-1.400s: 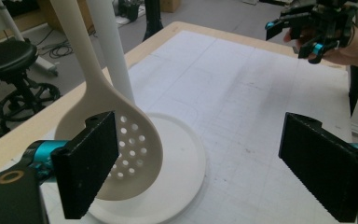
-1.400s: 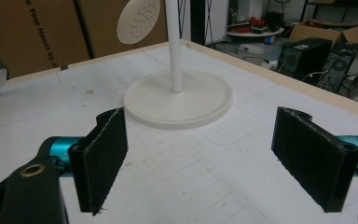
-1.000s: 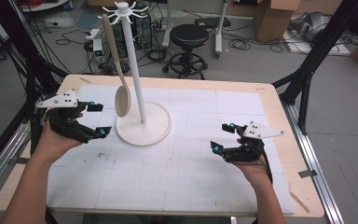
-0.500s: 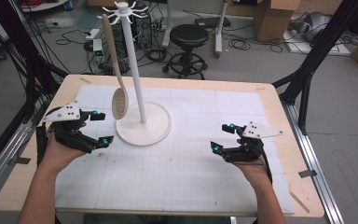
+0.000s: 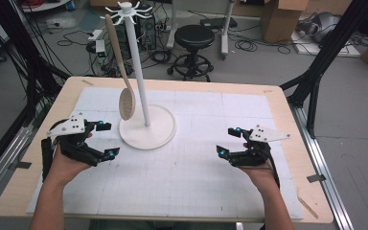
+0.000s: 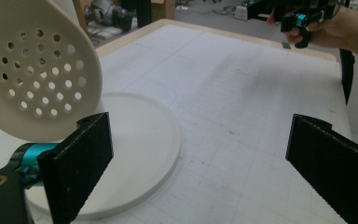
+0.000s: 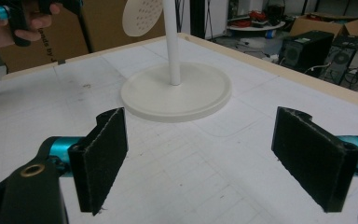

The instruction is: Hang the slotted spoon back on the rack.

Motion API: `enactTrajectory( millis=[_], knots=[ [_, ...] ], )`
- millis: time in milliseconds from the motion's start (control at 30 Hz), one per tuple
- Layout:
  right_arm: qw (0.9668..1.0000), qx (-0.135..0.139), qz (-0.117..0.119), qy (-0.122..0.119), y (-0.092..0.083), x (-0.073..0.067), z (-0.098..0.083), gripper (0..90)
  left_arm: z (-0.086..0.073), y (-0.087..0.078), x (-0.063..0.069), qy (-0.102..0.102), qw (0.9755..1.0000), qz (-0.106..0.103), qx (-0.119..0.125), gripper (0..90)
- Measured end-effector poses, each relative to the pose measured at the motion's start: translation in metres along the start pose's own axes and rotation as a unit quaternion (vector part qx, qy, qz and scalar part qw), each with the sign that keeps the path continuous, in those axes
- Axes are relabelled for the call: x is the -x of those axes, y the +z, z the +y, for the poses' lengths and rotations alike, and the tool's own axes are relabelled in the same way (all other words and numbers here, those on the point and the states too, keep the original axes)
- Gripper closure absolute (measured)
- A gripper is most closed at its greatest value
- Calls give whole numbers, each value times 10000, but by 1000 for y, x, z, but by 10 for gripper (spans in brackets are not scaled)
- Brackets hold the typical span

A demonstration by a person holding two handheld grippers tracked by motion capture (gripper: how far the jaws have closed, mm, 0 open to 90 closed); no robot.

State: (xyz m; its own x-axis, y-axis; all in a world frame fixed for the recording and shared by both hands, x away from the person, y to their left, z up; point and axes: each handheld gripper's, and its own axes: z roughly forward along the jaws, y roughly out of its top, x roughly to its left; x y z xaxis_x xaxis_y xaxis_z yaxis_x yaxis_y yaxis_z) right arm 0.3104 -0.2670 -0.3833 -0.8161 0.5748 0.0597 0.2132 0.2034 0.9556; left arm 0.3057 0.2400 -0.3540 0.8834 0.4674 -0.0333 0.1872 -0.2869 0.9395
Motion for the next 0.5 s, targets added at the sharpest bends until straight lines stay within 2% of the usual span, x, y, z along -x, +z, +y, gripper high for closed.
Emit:
enactTrajectory(
  millis=[167, 500],
  knots=[
    [10000, -65, -22, -5, 1, -1, 0, 179, -3, -1, 1, -5, 9999, -63, 95, 78],
    [9999, -141, -27, 21, 3, -3, -2, 178, -5, -4, 1, -57, 9999, -39, 152, 78]
  ],
)
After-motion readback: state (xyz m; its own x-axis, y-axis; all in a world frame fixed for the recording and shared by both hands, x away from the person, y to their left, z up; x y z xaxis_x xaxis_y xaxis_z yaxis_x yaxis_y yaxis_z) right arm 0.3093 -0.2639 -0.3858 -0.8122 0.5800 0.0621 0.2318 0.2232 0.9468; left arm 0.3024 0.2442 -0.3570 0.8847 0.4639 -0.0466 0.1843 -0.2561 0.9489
